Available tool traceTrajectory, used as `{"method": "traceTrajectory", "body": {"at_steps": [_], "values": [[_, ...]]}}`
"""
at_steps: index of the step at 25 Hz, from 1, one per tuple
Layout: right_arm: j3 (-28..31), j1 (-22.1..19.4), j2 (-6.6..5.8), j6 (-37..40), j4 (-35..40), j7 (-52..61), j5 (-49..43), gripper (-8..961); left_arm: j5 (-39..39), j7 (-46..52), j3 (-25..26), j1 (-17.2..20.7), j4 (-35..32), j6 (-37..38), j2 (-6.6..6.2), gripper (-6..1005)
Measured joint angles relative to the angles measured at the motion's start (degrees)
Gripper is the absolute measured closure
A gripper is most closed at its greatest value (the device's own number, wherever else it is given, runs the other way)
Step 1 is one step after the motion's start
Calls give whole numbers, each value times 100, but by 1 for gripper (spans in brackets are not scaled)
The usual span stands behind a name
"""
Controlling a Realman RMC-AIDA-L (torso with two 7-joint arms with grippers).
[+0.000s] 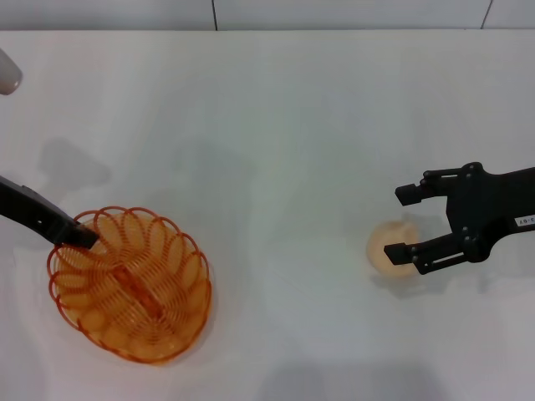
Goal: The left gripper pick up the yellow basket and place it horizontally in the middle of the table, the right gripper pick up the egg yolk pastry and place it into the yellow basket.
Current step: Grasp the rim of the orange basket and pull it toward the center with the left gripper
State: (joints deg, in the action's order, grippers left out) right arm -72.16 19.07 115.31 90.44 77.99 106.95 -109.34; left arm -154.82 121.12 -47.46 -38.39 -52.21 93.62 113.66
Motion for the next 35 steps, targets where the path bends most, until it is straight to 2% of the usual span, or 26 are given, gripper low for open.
{"method": "traceTrajectory", "body": {"at_steps": [2, 13, 19, 25, 35], "values": [[0, 0, 0, 0, 0, 0, 0, 80, -12, 24, 0, -11, 0, -18, -11, 862], [0, -4, 0, 0, -3, -10, 0, 80, 37, 58, 48, -65, -67, 32, -47, 890], [10, -7, 0, -17, -3, -9, 2, 80, 412, 215, 74, -43, -196, 49, -54, 894], [33, 14, 0, -17, -3, 3, 18, 80, 510, 801, 81, -60, -439, 137, -64, 900], [66, 26, -7, -4, -3, 2, 92, 79, 629, 2051, 80, -320, -603, 63, -67, 913]]}}
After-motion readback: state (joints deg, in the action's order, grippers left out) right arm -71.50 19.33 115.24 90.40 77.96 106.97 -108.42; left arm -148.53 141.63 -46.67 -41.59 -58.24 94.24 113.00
